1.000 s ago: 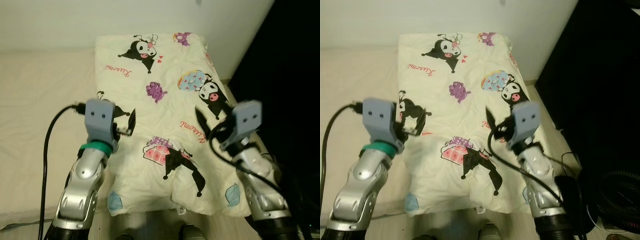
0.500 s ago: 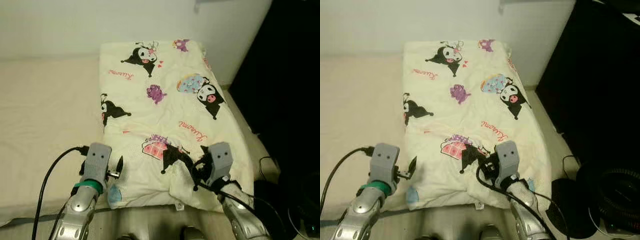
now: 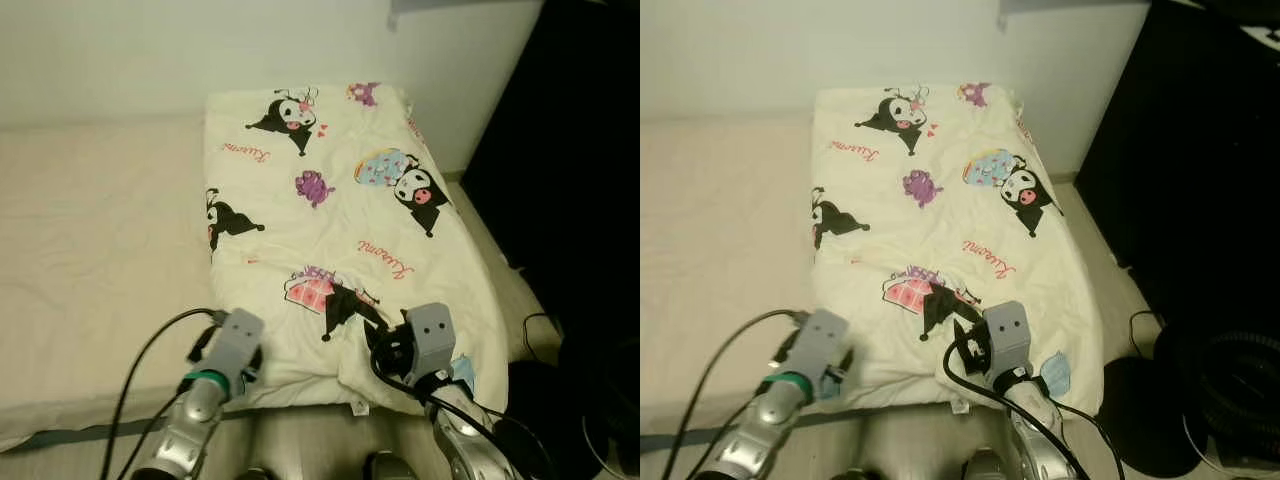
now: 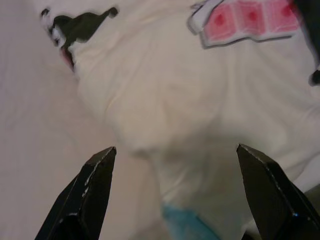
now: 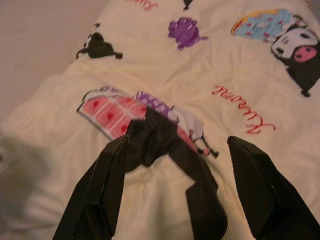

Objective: Clean up the room

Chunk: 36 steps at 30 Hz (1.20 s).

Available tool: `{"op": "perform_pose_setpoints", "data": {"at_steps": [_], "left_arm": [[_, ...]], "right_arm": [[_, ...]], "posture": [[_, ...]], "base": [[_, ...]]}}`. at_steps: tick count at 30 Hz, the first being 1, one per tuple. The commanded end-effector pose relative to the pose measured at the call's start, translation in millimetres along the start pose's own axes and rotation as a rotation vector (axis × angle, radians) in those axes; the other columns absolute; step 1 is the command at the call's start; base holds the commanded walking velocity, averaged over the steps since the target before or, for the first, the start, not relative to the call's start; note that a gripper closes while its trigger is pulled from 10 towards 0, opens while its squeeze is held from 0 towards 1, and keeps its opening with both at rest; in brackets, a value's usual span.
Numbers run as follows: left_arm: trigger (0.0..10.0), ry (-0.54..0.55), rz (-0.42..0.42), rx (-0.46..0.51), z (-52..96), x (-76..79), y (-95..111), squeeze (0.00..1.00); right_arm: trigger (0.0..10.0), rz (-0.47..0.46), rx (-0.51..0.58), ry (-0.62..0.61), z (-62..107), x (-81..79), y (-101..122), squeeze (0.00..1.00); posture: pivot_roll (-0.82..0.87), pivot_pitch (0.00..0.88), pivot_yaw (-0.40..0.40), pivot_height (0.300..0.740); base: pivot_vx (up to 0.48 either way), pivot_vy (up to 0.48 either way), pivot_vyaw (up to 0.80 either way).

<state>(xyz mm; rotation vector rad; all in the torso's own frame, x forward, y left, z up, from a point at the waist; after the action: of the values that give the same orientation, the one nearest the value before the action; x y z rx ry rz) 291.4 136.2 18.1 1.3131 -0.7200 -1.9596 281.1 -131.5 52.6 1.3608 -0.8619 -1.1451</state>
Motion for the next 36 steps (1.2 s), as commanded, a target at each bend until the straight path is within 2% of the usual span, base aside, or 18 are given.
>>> {"op": "perform_pose_setpoints", "data": {"at_steps": [1, 5, 12, 14, 15, 18, 24, 25, 26, 27, 31, 32, 36], "left_arm": [[10.0, -0.006, -0.019, -0.025, 1.8, 3.7, -9, 0.0], [10.0, -0.052, 0.016, -0.082, -3.4, 8.1, -18, 0.0], [10.0, -0.077, 0.005, -0.137, -7.2, 13.3, -27, 0.0], [10.0, -0.075, 0.012, -0.135, -8.2, 13.3, -26, 0.0], [10.0, -0.066, 0.07, -0.119, -11.0, 15.0, -19, 0.0], [10.0, -0.043, 0.097, -0.091, -14.4, 15.9, -11, 0.0], [10.0, 0.019, 0.095, -0.074, -19.4, 13.7, 0, 0.0], [2.5, 0.029, 0.086, -0.072, -20.4, 13.0, 1, 0.0], [2.5, 0.029, 0.086, -0.072, -20.4, 13.0, 1, 0.0], [0.0, 0.048, 0.074, -0.074, -21.0, 11.4, 1, 0.0], [0.0, 0.062, 0.021, -0.085, -20.2, 8.6, -4, 0.0], [0.0, 0.064, -0.021, -0.098, -18.8, 7.7, -9, 0.0], [0.0, 0.062, -0.059, -0.108, -16.3, 7.4, -15, 0.0]], "right_arm": [[10.0, -0.003, -0.009, -0.012, 2.4, 0.8, -4, 0.0], [10.0, 0.003, 0.034, -0.009, -3.3, -1.7, 6, 0.0], [10.0, 0.012, 0.065, 0.002, -6.6, -2.2, 19, 0.0], [10.0, 0.014, 0.073, 0.004, -6.5, -2.5, 22, 0.0], [10.0, 0.019, 0.084, 0.006, -5.9, -1.0, 28, 0.0], [10.0, 0.024, 0.091, 0.008, -5.2, -0.7, 31, 0.0], [10.0, 0.028, 0.093, 0.011, -3.6, -1.7, 33, 0.0], [10.0, 0.029, 0.091, 0.011, -2.6, -1.8, 33, 0.0], [10.0, 0.029, 0.091, 0.011, -2.6, -1.8, 33, 0.0], [10.0, 0.029, 0.09, 0.01, -1.5, -1.8, 33, 0.0], [10.0, 0.027, 0.087, 0.001, 0.5, -0.7, 33, 0.0], [10.0, 0.026, 0.085, -0.002, 1.1, 0.0, 33, 0.0], [10.0, 0.026, 0.082, -0.007, 1.4, 1.2, 32, 0.0]], "posture": [[-0.1, 0.156, 0.044, 0.74], [-0.12, 0.214, 0.05, 0.74], [-0.13, 0.295, 0.047, 0.74], [-0.14, 0.315, 0.046, 0.74], [-0.15, 0.344, 0.043, 0.74], [-0.16, 0.36, 0.041, 0.74], [-0.18, 0.375, 0.039, 0.74], [-0.19, 0.371, 0.042, 0.74], [-0.19, 0.371, 0.042, 0.74], [-0.19, 0.37, 0.043, 0.74], [-0.18, 0.358, 0.05, 0.74], [-0.18, 0.358, 0.05, 0.74], [-0.18, 0.353, 0.051, 0.74]], "base": [[0.0, 0.0, 0.0], [0.0, 0.0, 0.0], [0.0, 0.0, 0.0], [0.0, 0.0, 0.0], [0.0, 0.0, 0.0], [0.0, 0.0, 0.0], [0.0, 0.0, 0.0], [0.0, 0.0, 0.0], [0.0, 0.0, 0.0], [0.0, 0.0, 0.0], [0.0, 0.0, 0.0], [0.0, 0.0, 0.0], [0.0, 0.0, 0.0]]}}
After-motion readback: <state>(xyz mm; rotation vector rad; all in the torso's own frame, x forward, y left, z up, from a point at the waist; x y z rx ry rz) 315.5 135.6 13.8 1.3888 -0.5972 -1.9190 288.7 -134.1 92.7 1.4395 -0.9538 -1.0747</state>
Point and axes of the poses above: a point about 5 cm out from each wrist's last joint towards the gripper, its own z axis pointing back from the gripper into the wrist, its own y axis along the axis of the wrist's last joint, x = y × z, the point moved 1 cm from there along -z, pointing out of the wrist towards the gripper, and after that the axes turned 11 degrees about -z, right-handed, at the moved point
